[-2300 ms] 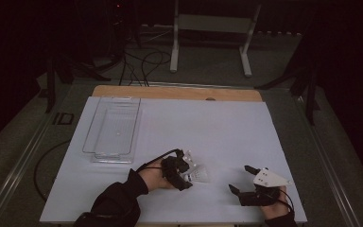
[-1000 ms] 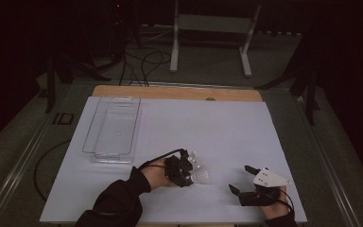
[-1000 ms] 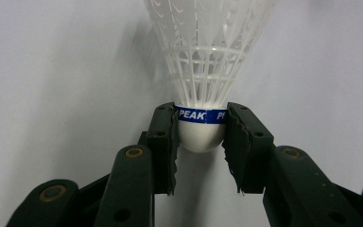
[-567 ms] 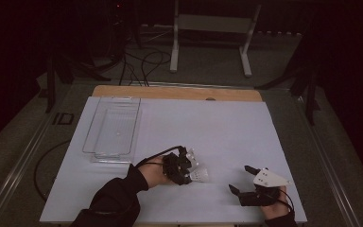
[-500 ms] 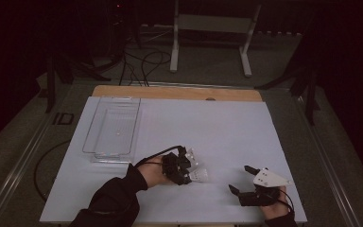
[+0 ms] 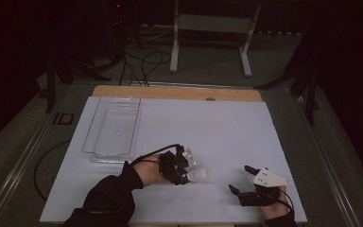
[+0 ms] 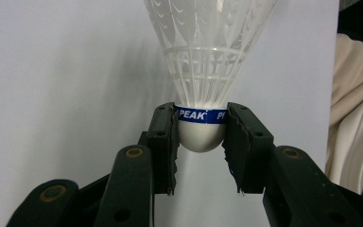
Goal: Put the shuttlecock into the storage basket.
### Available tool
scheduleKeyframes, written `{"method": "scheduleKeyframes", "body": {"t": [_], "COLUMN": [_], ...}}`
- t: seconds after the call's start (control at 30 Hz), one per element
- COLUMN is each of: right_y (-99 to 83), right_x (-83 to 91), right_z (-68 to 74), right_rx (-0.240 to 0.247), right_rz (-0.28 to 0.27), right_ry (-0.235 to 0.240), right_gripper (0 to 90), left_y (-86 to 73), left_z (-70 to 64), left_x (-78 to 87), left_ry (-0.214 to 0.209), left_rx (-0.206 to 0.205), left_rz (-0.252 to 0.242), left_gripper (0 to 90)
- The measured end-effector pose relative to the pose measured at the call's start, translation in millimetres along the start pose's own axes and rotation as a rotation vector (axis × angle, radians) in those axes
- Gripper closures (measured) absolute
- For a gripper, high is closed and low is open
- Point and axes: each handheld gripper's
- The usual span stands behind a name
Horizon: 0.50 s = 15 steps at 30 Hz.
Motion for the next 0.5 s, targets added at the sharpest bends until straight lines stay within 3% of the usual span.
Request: {"method": "scheduleKeyframes", "body": {"t": [0.5], "right_y": [-0.5], "right_x": [-0.6], "right_z": [-0.4], "right_rx": [0.0], "right_rz": [0.004], "right_ry": [0.003], "right_gripper": [9.9], "left_y": [6.7], "left_z": [-1.6], "left_x": [18.0], "left_ry": [-0.025], "left_rx": [-0.03], "left_rz": [-0.002], "left_gripper": [65.8]}}
Point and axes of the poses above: each handheld gripper's, and its own axes: x roughly backward along the jaws, y roughly out of its top, z roughly to its left, and after that the axes turned 12 degrees about y, right-handed
